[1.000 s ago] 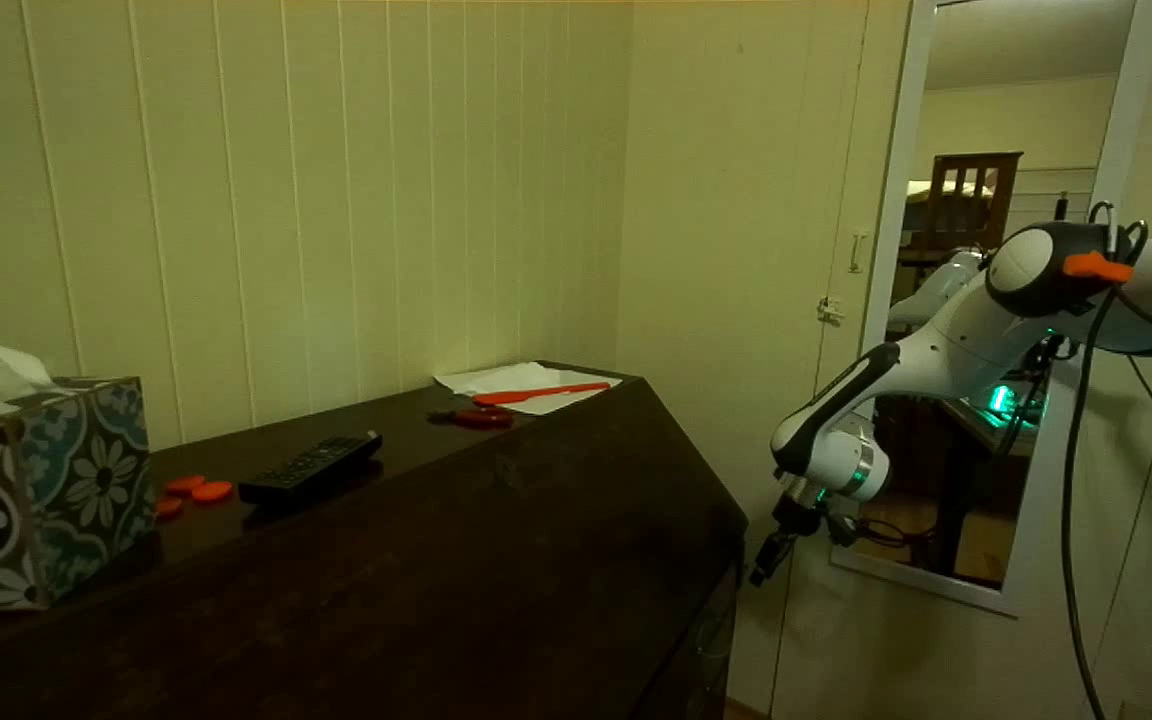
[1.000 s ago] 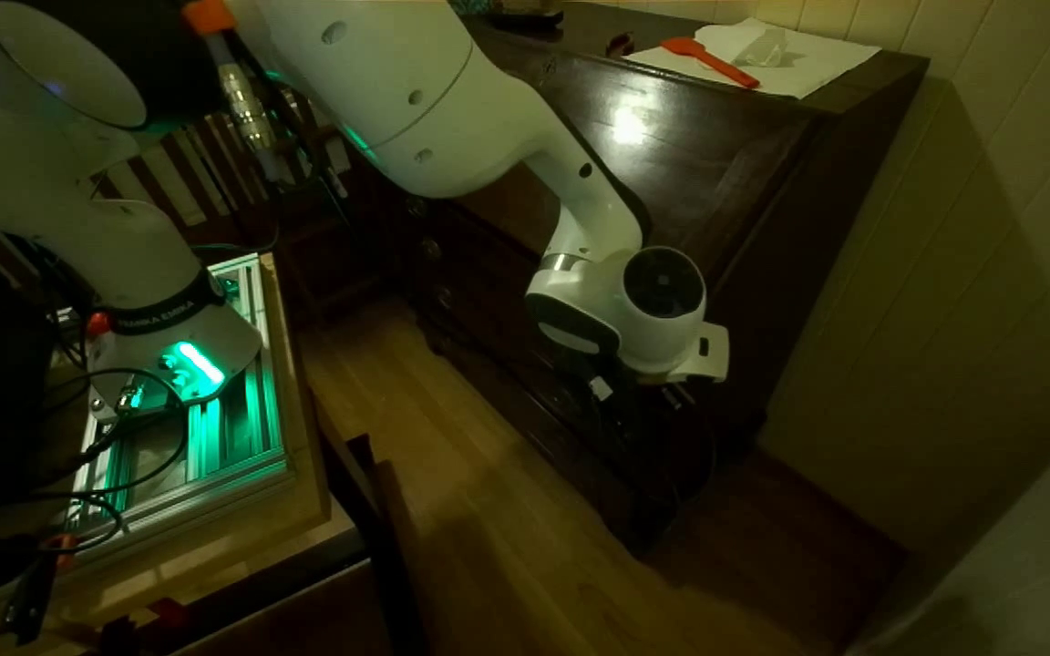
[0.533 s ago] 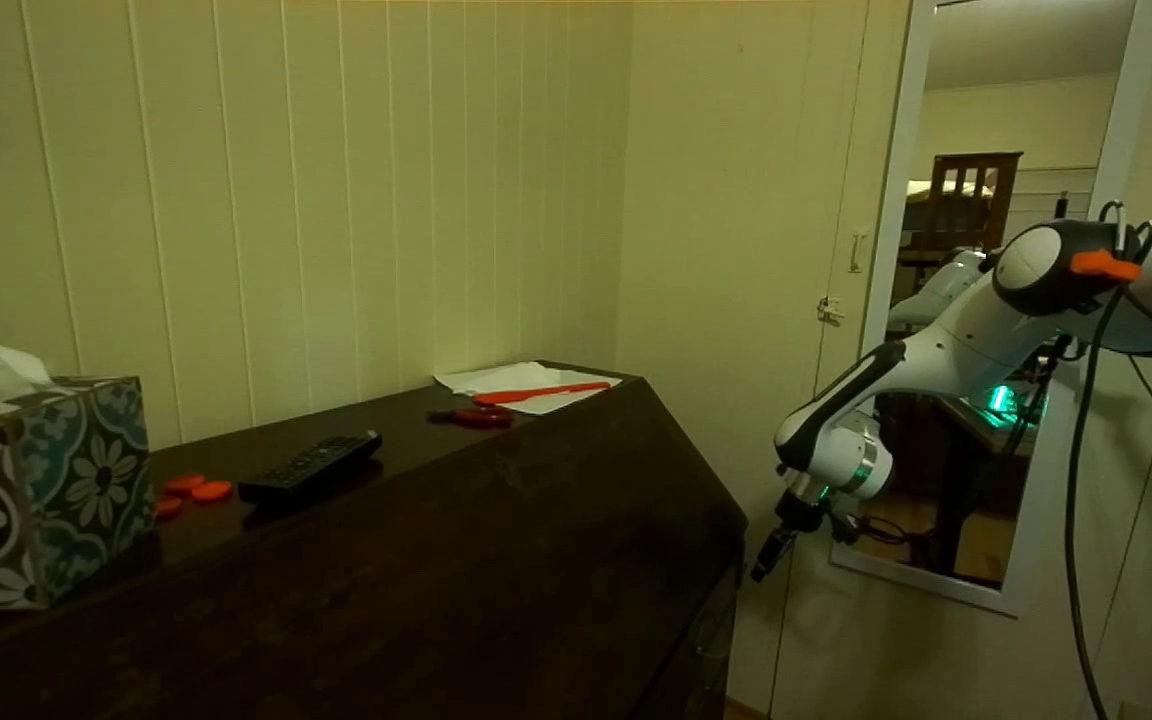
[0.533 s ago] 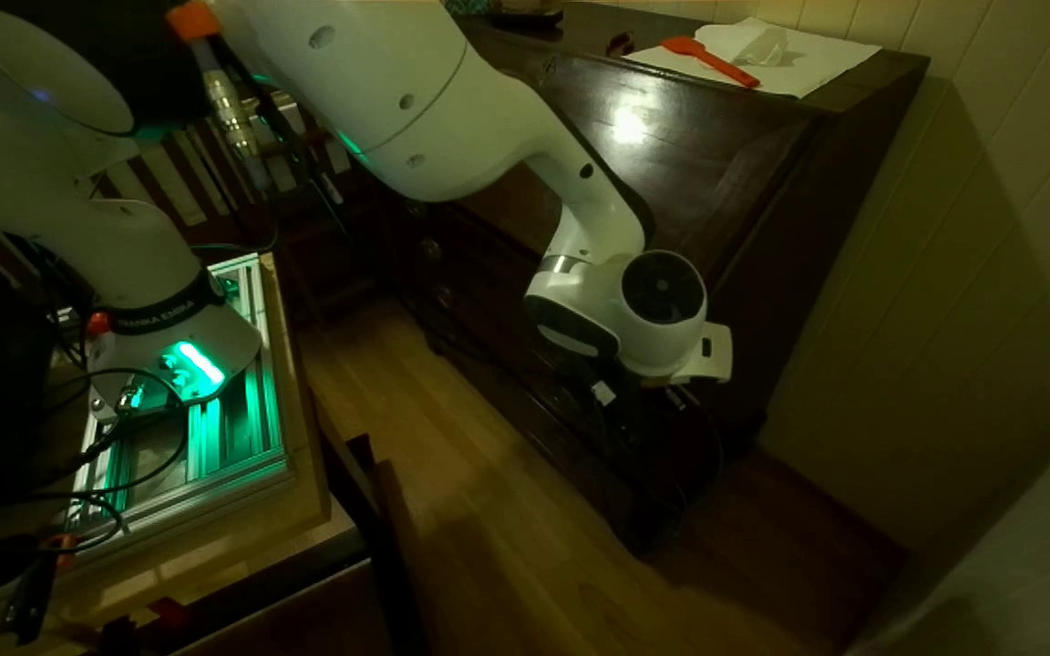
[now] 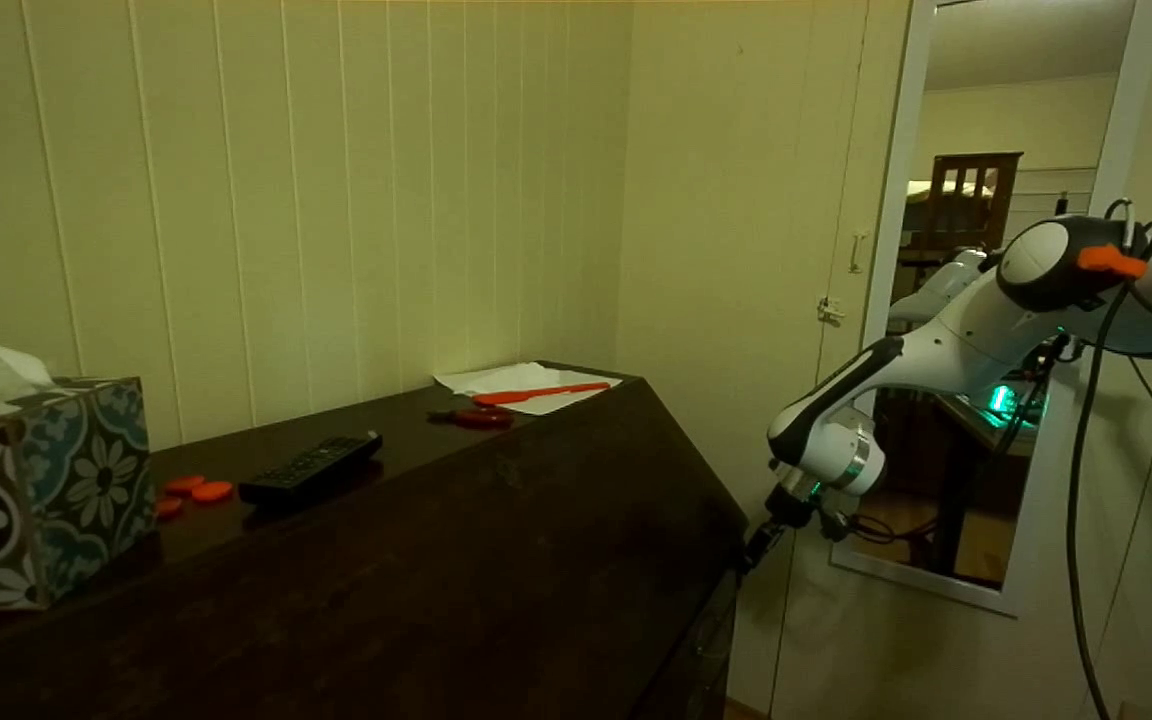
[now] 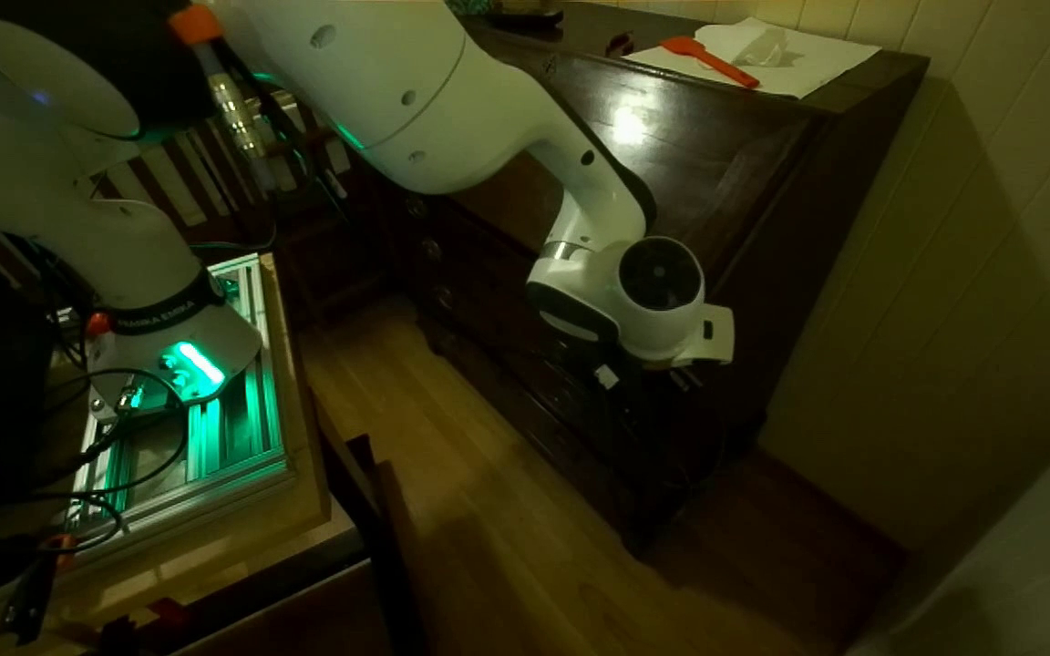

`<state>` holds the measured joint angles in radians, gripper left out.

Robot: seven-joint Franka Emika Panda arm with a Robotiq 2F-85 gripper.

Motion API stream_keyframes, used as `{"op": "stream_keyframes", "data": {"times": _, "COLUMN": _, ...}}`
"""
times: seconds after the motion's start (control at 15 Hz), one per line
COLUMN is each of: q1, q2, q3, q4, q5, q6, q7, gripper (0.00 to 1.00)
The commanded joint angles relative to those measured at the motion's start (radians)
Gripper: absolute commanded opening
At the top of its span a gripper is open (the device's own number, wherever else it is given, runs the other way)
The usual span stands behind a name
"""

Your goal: Push out the compartment on the far right side of the dresser

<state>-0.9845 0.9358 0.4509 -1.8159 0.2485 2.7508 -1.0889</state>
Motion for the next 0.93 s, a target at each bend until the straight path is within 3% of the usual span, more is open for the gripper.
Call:
{"op": "stream_keyframes", "data": {"times": 0.0, "q1": -0.012, "q2": 0.009, "q3": 0.014, "q4": -0.01, "q5": 0.023, "q6": 0.05, "q7": -0.019, "gripper": 0.61}}
{"op": "stream_keyframes", "data": {"times": 0.27, "q1": -0.021, "q2": 0.016, "q3": 0.02, "q4": -0.012, "q5": 0.008, "q6": 0.082, "q7": -0.031, "gripper": 0.62}}
{"op": "stream_keyframes", "data": {"times": 0.67, "q1": -0.037, "q2": 0.015, "q3": 0.024, "q4": -0.012, "q5": -0.002, "q6": 0.116, "q7": -0.06, "gripper": 0.49}}
{"op": "stream_keyframes", "data": {"times": 0.87, "q1": -0.047, "q2": 0.023, "q3": 0.034, "q4": -0.009, "q5": -0.01, "q6": 0.127, "q7": -0.069, "gripper": 0.54}}
